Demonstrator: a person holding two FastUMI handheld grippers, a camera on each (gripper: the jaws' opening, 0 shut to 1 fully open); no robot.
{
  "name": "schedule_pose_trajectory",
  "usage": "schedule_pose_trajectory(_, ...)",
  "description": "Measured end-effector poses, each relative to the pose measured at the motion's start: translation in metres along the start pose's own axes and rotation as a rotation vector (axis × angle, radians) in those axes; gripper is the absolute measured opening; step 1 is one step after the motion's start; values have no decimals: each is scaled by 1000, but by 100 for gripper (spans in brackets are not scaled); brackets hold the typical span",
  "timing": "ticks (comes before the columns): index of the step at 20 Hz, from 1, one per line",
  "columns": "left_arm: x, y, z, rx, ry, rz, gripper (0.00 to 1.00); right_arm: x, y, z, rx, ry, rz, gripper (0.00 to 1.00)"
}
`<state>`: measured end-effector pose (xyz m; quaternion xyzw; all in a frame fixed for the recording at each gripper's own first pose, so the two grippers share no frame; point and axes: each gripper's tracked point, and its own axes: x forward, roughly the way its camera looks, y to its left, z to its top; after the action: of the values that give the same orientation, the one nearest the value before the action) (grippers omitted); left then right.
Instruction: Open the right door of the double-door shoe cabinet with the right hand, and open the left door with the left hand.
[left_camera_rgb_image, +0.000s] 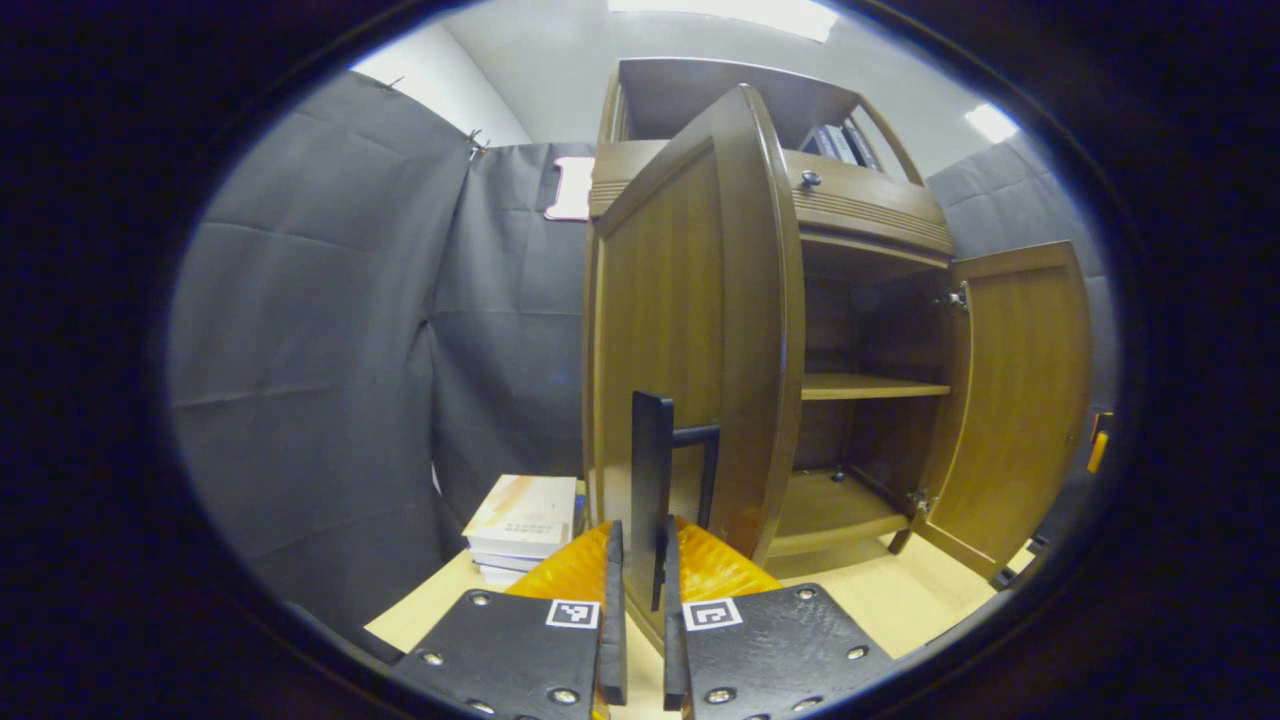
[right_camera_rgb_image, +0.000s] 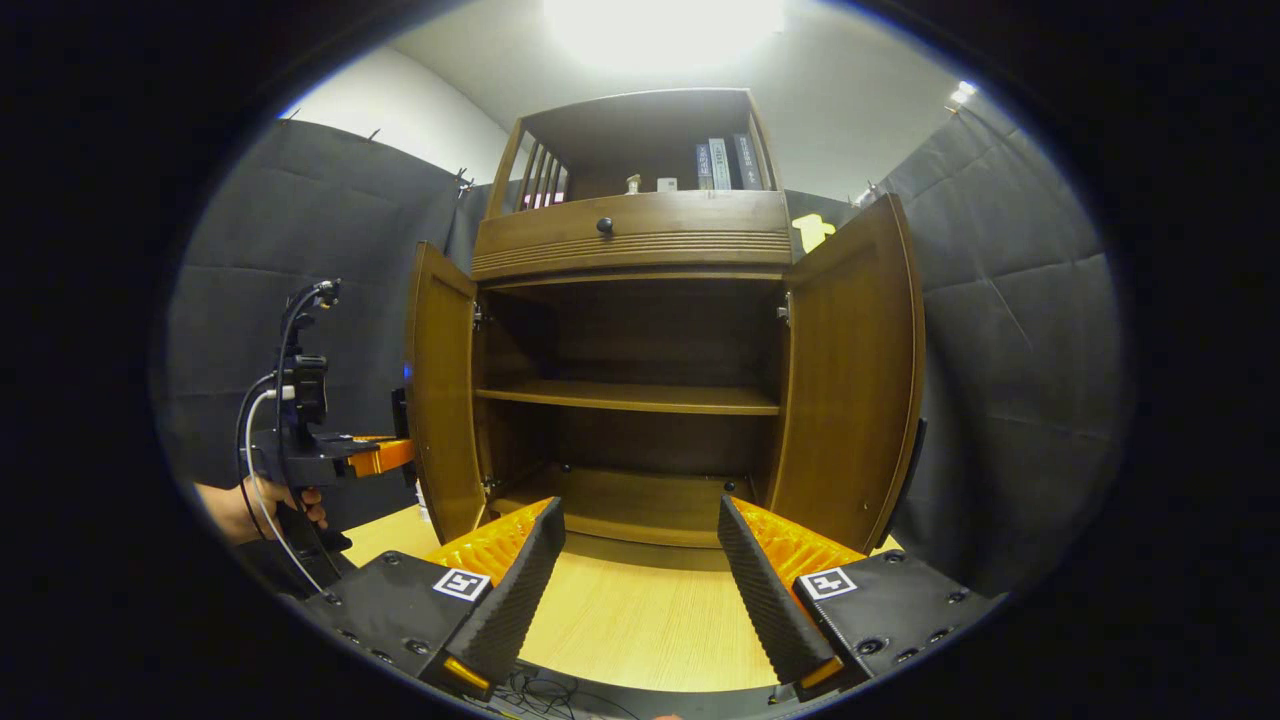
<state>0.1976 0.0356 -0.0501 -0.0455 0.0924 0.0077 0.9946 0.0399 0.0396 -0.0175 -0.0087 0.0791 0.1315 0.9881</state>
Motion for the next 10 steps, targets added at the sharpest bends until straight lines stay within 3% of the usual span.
schedule_pose_trajectory(3,-4,19,0,-3,-2,26,17,-1,6,0,-2,0,7,100)
schedule_pose_trajectory(7,-10,56,2,19,-14,88,12,-4,13,2,-8,-6,5,96)
schedule_pose_trajectory(10,-18,83,1,13,-3,125,14,-7,16,3,-3,-4,-3,93)
